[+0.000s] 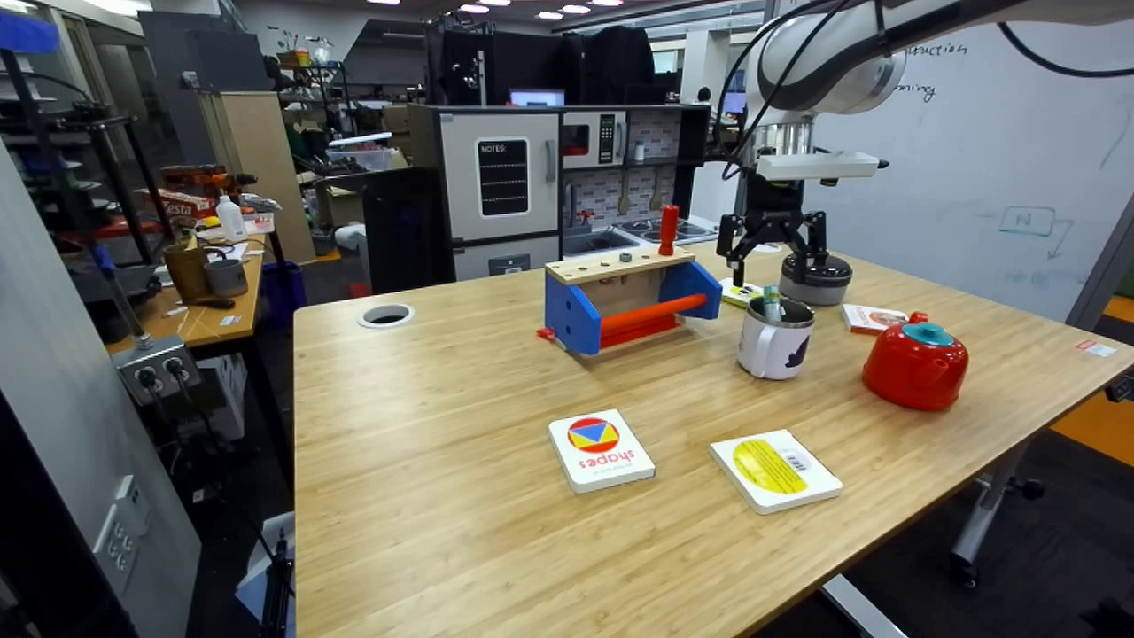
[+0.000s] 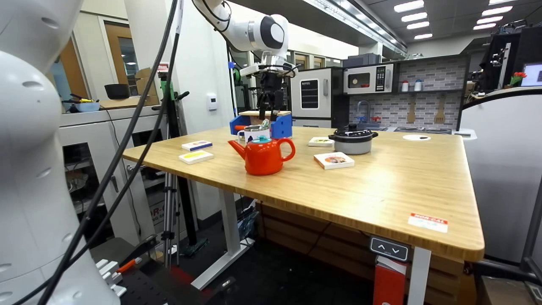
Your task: Take the marker from the cup and put it on the table
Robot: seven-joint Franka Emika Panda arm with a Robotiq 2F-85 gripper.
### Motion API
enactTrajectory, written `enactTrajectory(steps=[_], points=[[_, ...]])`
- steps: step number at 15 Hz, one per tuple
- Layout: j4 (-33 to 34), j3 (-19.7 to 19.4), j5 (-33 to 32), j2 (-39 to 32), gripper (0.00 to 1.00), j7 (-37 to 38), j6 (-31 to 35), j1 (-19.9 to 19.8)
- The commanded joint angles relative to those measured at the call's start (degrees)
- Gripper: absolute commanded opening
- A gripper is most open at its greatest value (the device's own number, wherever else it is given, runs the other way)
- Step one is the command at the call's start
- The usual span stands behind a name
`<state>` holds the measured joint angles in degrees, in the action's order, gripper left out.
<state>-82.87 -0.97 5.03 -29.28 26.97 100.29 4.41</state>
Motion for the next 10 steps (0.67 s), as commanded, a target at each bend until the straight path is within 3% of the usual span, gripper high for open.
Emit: enactTrajectory(steps=[1, 10], points=[[-0.60, 0.17, 1.51, 0.47, 1.00, -1.20, -0.97, -0.35], [-0.27, 0.15, 1.45, 0.07, 1.00, -1.28, -1.40, -0.35]])
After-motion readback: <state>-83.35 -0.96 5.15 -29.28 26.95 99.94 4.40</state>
